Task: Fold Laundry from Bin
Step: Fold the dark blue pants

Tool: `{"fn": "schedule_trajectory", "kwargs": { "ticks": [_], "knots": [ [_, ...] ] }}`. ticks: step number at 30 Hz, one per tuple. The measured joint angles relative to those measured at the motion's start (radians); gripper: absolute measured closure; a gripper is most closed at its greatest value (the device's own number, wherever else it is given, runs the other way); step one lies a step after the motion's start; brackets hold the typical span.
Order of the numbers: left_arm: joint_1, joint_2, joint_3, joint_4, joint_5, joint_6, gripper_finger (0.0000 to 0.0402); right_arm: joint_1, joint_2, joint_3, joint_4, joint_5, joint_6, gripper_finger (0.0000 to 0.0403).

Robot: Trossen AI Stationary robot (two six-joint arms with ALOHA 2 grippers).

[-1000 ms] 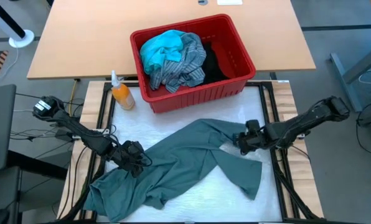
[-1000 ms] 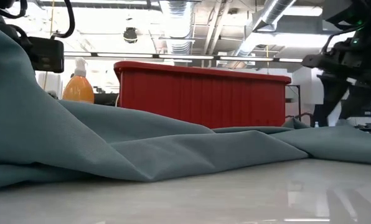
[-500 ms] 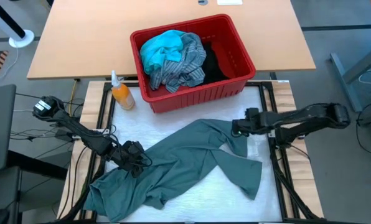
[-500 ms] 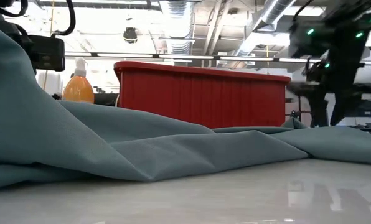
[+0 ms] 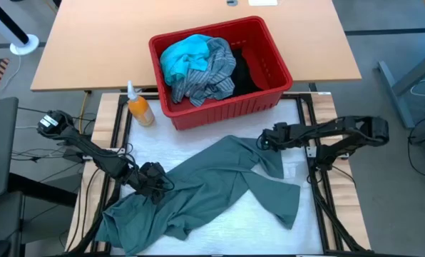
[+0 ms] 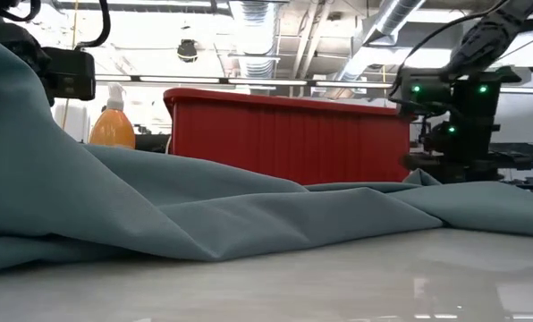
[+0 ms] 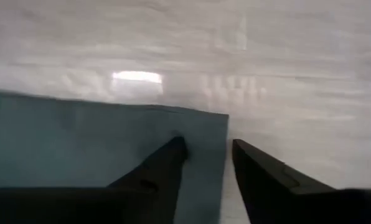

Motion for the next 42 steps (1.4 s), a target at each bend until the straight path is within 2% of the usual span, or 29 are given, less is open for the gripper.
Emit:
{"fn": "schedule_trajectory", "kwargs": {
  "ticks": [5, 6, 8, 11, 15, 18, 23, 27, 30, 35, 42],
  "knots": [
    [-0.005, 0.0, 0.0, -0.001, -0.005, 0.0, 0.0207, 0.014, -0.06, -0.006, 0.001, 0.042, -0.028, 0.0374],
    [-0.005, 0.0, 0.0, -0.001, -0.005, 0.0, 0.0207, 0.016, -0.078, -0.006, -0.006, 0.057, -0.042, 0.0384],
    [-0.005, 0.0, 0.0, -0.003, -0.005, 0.0, 0.0207, 0.015, -0.116, 0.007, -0.04, 0.089, -0.057, 0.0383],
    [-0.005, 0.0, 0.0, -0.004, -0.006, 0.0, 0.0207, 0.01, -0.167, 0.06, -0.116, 0.193, -0.068, 0.0375],
    [-0.005, 0.0, 0.0, -0.011, -0.007, 0.0, 0.0207, -0.012, -0.197, 0.117, -0.169, 0.325, -0.196, 0.0385],
    [-0.005, 0.0, 0.0, -0.011, -0.007, -0.001, 0.0207, -0.048, -0.197, 0.148, -0.175, 0.367, -0.297, 0.0386],
    [-0.005, 0.0, 0.0, -0.011, 0.009, -0.024, 0.0207, -0.134, -0.19, 0.172, -0.162, 0.424, -0.431, 0.0384],
    [-0.005, 0.0, 0.0, -0.008, 0.04, -0.035, 0.0207, -0.22, -0.19, 0.171, -0.119, 0.424, -0.504, 0.0382],
    [-0.005, 0.0, 0.0, -0.004, 0.059, -0.043, 0.0207, -0.274, -0.19, 0.171, -0.07, 0.376, -0.529, 0.037],
    [-0.005, 0.0, 0.0, -0.002, 0.103, -0.044, 0.0207, -0.338, -0.19, 0.171, -0.034, 0.262, -0.579, 0.0322],
    [-0.005, 0.0, 0.0, 0.001, 0.136, -0.042, 0.0207, -0.338, -0.217, 0.175, -0.07, 0.263, -0.602, 0.0244]
  ]
}}
